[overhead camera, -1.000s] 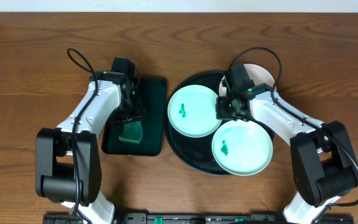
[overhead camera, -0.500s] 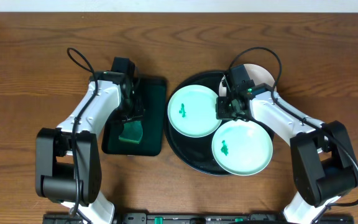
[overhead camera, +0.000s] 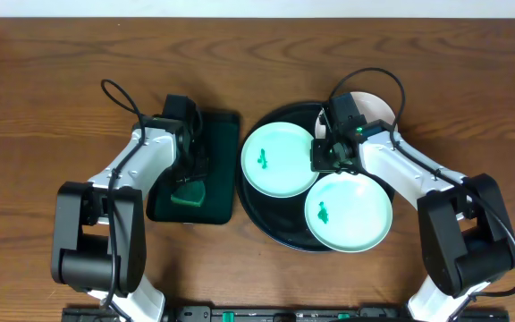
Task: Clean dirty plates on tray and stack at the side
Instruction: 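Grasp the green sponge with the left gripper and lift it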
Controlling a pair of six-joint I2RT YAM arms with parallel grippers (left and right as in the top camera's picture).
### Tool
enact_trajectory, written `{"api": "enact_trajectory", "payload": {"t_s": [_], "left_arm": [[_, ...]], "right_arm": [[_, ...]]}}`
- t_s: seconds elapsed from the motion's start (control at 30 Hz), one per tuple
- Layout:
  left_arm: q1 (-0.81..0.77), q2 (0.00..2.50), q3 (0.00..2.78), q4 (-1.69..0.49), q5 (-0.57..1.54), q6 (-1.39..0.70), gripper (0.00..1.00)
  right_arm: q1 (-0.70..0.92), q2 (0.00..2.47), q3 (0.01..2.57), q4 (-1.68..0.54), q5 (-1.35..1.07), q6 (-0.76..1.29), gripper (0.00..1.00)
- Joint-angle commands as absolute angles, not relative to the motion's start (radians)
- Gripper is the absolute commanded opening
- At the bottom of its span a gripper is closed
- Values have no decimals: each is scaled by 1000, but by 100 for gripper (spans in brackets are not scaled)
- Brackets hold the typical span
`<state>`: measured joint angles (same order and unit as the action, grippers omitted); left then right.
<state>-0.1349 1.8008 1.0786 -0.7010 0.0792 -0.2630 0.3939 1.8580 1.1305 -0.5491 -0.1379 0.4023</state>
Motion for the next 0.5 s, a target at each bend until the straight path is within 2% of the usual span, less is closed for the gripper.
{"api": "enact_trajectory", "payload": {"t_s": [0.0,0.1,0.17,0.47], "left_arm": [[-137,1812,1051,-704,67,-263,29],[-137,1812,1052,-705,67,-263,14],[-137,1811,1058,-712,68,-263,8],[-137,1680,1095,-760,66,-262,7]], "right_arm": [[403,1865,1124,-550,-128,407,1],[403,1865,1124,-549,-128,407,2],[403,1865,1124,-550,-128,406,2],[403,1865,1124,-553,-128,403,1]]}}
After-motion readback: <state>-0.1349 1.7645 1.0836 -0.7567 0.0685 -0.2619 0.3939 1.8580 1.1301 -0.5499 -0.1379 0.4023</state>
